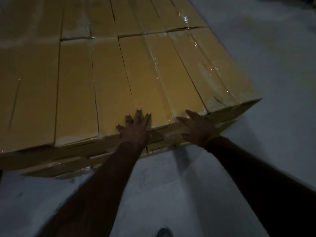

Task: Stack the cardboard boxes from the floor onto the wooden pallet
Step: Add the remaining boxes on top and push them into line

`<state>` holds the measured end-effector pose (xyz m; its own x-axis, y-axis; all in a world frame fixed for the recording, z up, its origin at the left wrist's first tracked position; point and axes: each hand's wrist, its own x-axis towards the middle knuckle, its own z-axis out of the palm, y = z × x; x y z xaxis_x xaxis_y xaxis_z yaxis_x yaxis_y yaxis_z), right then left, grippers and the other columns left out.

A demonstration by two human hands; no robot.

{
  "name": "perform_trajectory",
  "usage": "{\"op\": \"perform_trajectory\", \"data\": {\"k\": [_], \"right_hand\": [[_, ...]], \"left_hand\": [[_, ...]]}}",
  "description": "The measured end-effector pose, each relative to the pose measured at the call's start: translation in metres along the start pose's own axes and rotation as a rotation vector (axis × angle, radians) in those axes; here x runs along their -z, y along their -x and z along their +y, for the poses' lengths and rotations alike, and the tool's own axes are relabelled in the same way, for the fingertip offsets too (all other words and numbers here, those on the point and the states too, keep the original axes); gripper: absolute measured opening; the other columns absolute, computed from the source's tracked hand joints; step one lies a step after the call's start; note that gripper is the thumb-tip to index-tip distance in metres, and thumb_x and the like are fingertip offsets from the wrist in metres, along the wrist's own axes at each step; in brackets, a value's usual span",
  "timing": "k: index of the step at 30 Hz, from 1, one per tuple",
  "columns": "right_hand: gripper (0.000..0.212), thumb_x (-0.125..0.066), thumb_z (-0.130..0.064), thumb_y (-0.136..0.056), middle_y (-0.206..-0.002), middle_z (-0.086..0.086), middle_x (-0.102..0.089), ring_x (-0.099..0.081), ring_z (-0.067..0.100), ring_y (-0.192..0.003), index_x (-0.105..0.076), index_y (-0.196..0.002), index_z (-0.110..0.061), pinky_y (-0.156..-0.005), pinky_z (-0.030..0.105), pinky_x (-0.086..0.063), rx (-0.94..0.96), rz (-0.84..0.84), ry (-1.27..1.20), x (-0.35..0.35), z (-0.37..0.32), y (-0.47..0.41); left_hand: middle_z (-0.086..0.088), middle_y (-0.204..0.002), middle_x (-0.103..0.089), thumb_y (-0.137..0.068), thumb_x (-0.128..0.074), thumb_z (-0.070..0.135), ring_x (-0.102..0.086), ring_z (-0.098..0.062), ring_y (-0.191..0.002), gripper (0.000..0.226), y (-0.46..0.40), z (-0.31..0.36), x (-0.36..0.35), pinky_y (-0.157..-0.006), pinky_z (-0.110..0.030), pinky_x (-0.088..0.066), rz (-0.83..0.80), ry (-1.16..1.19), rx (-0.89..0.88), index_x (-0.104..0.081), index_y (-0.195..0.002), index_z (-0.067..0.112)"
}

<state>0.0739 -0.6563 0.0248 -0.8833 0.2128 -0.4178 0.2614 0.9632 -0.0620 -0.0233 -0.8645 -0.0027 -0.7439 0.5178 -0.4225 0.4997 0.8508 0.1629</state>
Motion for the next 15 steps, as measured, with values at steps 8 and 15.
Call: {"op": "perform_trajectory", "data": {"k": [8, 15], "right_hand": [[0.072, -0.059, -0.042, -0.096, -0.167, 0.004, -0.01, -0.016, 0.031, -0.151, -0.02, -0.156, -0.037, -0.118, 0.063, -0.022, -0.095, 0.091, 0.062, 0.009, 0.08, 0.013], [0.071, -0.054, -0.048, -0.097, -0.166, 0.002, -0.016, -0.017, 0.029, -0.152, -0.019, -0.157, -0.034, -0.119, 0.06, -0.019, 0.071, 0.157, 0.094, -0.006, 0.129, -0.031]], "left_hand": [[-0.006, -0.167, 0.003, -0.099, -0.051, 0.046, -0.003, -0.041, -0.151, 0.073, 0.001, 0.062, -0.02, -0.115, -0.069, -0.014, 0.144, -0.052, -0.138, -0.007, -0.157, 0.037], [0.002, -0.167, 0.005, -0.099, -0.042, 0.059, 0.003, -0.035, -0.153, 0.068, -0.053, 0.146, -0.034, -0.114, -0.072, -0.005, 0.192, -0.023, -0.142, -0.007, -0.156, 0.043]]}}
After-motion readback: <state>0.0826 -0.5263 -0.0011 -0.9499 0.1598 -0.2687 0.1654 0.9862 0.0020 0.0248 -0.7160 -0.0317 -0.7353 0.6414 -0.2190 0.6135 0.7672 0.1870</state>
